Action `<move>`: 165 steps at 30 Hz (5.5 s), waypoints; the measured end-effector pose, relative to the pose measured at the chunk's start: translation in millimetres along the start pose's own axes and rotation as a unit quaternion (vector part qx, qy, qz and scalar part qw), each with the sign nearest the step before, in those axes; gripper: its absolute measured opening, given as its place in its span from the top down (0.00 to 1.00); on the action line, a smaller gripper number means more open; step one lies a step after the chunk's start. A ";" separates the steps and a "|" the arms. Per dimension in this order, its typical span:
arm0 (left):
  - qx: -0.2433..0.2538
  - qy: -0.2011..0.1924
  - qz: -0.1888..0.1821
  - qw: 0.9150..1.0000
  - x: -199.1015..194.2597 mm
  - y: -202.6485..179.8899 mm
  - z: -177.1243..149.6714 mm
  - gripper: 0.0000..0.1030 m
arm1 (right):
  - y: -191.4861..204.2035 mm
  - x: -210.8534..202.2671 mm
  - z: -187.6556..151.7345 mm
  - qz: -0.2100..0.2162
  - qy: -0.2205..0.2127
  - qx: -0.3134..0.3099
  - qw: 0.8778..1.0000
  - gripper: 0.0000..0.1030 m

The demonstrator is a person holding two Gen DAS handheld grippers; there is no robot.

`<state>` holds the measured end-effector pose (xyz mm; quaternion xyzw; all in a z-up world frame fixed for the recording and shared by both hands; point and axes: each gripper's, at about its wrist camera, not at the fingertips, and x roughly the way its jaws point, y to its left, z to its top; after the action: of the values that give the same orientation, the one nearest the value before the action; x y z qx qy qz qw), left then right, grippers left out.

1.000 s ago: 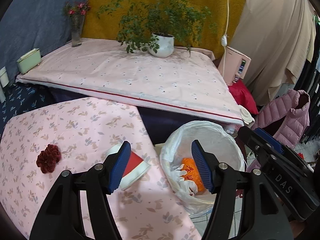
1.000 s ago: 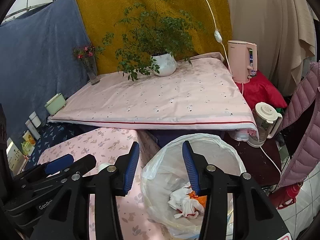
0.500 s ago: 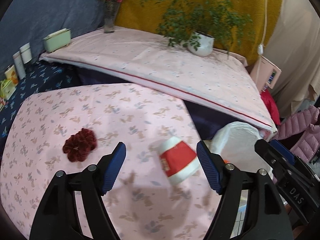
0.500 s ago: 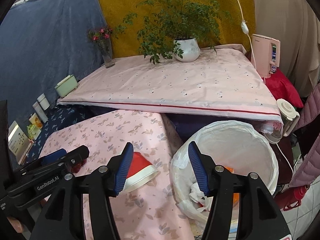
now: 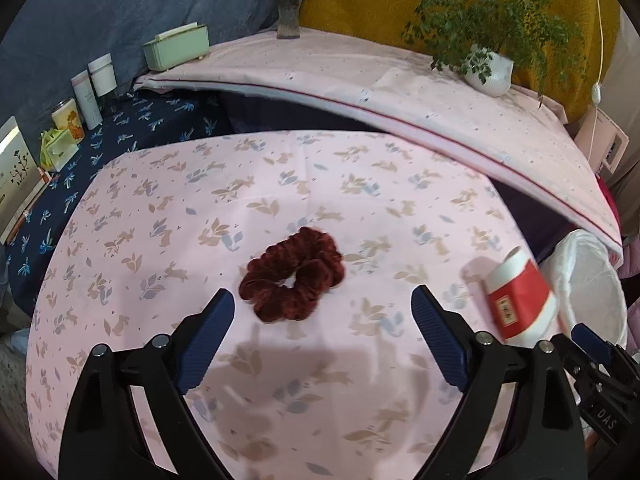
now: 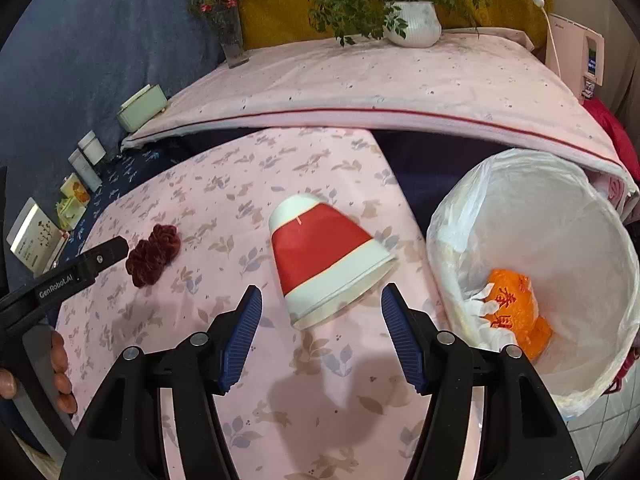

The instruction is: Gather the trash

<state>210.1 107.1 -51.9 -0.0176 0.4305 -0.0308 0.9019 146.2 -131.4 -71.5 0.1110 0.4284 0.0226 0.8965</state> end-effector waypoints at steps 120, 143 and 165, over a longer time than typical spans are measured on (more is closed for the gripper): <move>0.084 -0.020 -0.019 0.996 -91.6 -192.5 -35.9 0.14 | -98.6 -137.6 24.0 -0.112 -0.071 -0.043 0.990 0.28; 0.068 -0.002 -0.012 0.998 -103.4 -183.7 -55.9 0.14 | -96.0 -136.3 -6.7 -0.121 -0.049 -0.073 0.989 0.07; 0.080 -0.002 -0.021 0.997 -109.5 -196.7 -65.1 0.14 | -106.5 -142.3 -13.5 -0.125 -0.052 -0.071 0.988 0.07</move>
<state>82.8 -81.7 3.5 0.0451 0.4240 -0.0843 0.9006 40.0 -252.0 5.6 -0.0063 0.3894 -0.0653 0.9187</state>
